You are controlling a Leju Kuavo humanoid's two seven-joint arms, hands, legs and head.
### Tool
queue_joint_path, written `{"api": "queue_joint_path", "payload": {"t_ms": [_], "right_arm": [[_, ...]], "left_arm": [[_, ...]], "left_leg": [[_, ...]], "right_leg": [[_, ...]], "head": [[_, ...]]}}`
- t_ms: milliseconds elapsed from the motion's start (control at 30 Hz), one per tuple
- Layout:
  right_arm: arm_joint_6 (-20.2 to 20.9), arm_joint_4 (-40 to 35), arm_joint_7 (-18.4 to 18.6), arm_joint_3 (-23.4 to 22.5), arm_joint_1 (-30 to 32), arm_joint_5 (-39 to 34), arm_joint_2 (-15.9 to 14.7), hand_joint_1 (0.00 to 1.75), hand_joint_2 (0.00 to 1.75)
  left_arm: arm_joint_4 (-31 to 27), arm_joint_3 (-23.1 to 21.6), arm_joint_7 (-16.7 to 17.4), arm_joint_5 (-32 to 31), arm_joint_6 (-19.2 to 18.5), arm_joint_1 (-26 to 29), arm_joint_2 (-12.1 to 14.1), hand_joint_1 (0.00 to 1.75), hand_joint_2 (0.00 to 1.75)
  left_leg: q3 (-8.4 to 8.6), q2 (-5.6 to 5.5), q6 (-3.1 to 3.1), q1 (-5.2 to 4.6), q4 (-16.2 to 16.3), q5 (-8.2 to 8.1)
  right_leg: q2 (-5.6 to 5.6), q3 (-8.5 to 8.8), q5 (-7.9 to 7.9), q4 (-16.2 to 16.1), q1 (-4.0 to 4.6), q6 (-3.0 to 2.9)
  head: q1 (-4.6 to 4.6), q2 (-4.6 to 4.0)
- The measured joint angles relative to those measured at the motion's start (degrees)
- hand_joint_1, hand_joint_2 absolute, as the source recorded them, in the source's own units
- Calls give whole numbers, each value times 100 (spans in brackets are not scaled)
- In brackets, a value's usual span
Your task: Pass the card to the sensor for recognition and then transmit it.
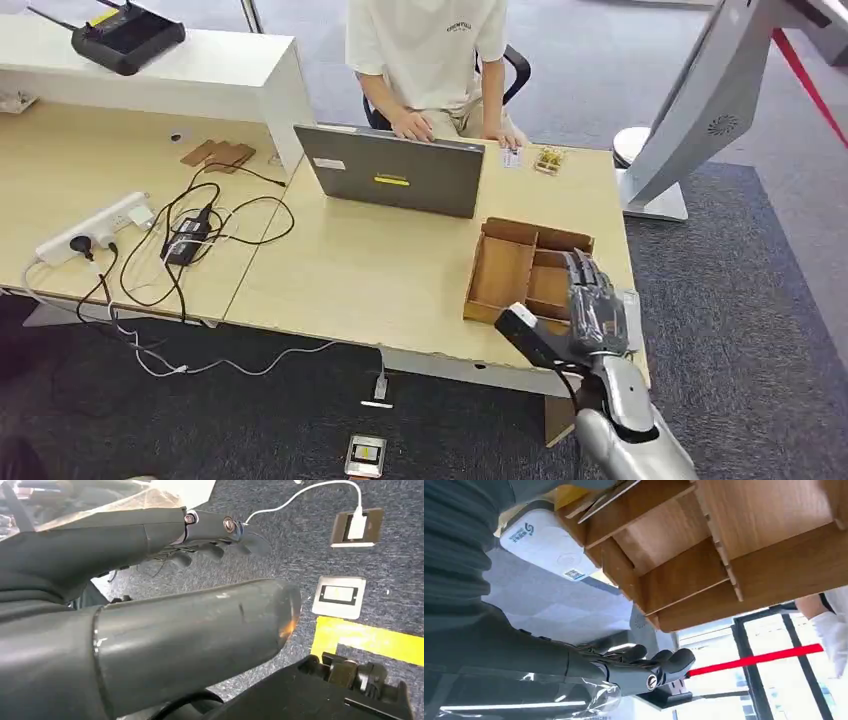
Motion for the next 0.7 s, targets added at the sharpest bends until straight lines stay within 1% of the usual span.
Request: {"api": "queue_joint_path", "payload": {"t_ms": [333,667,700], "right_arm": [[17,155,-11,-107,32,-18,-15,0,175],[31,186,-11,-118,32,-26,-15,0,175],[100,260,-83,-122,31,-79,-15,0,175]], "left_arm": [[0,0,-26,-7,-7,-5,-9,0,0],[0,0,-28,-15,-15,-6,-15,0,0],[0,0,-42,-59,-68,-21,-20,0,0]], "left_leg": [[0,0,0,0,0,0],[0,0,0,0,0,0],[-1,0,0,0,0,0]], "right_leg": [[0,0,0,1,1,0],[0,0,0,1,0,0],[0,1,0,1,0,0]], "head": [[0,0],[0,0],[0,0]]}}
